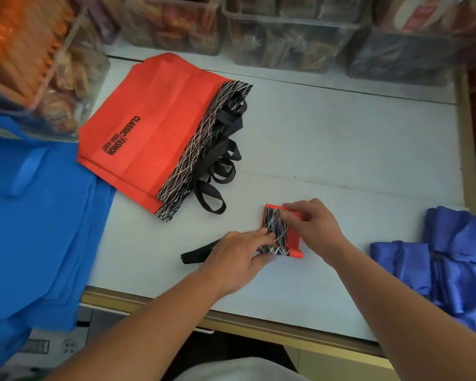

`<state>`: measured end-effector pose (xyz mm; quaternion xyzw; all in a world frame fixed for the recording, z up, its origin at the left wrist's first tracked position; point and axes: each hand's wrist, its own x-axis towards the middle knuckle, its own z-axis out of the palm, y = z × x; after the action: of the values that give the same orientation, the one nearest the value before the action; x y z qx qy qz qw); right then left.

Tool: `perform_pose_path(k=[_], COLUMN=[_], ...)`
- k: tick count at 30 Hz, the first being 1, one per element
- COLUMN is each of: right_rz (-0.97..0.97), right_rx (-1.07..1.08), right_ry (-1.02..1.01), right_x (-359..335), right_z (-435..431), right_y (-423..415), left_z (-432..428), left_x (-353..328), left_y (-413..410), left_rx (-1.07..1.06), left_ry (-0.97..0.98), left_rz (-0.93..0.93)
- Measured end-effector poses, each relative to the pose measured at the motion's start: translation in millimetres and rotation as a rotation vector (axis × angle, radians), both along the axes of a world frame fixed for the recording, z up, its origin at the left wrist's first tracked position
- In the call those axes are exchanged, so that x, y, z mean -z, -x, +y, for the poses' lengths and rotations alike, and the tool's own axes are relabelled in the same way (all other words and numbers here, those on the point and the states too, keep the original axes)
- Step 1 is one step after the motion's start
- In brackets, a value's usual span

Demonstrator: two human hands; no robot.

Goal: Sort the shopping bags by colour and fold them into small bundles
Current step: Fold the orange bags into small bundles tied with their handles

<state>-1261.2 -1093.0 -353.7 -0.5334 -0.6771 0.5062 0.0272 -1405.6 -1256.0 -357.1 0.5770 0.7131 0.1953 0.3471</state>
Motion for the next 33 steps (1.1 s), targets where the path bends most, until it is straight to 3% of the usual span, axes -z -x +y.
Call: perform_pose_path(k=[4, 7, 11, 16, 23, 26, 28, 33], right_rz=[0.097, 0.105, 0.083, -0.077, -0.206, -0.332, -0.259, -0.133], right_rx=[0.057, -0.106, -0.027, 0.016, -0.032, -0.158, -0.289, -0.254], right_ry=[0.258, 0.358, 0.085, -0.049, -0.122, -0.57, -0.746, -0.297], right_x=[-21.4, -23.8, -2.7, 14.2, 3.4, -0.5, -2.5, 9.0], right_z=[-8.1, -14.4, -33.4, -38.8, -39.8, -53.7, -69.2, -89.3], right_y=[-8.9, -18.1, -20.0, -5.7, 8.1, 10.8, 16.9, 23.6], left_z=[17.3, 28.7, 35.0, 26.2, -14.4, -18.2, -13.5, -6.8], left_x=[-13.8, -11.0, -2.5, -5.8, 16.9, 24.2, 19.5, 10.5], left_y=[2.0, 0.6, 2.2, 9.8, 10.7, 2.2, -4.0, 5.7], left_rx=[-0.212, -0.384, -0.513, -0.232, -0.061, -0.111, -0.143, -0.107], left_ry=[0.075, 0.096, 0.124, 0.066, -0.237, -0.267, -0.267, -0.164], left_rz=[-0.065, -0.141, -0.073, 0.178, 0.279, 0.262, 0.24, 0.105])
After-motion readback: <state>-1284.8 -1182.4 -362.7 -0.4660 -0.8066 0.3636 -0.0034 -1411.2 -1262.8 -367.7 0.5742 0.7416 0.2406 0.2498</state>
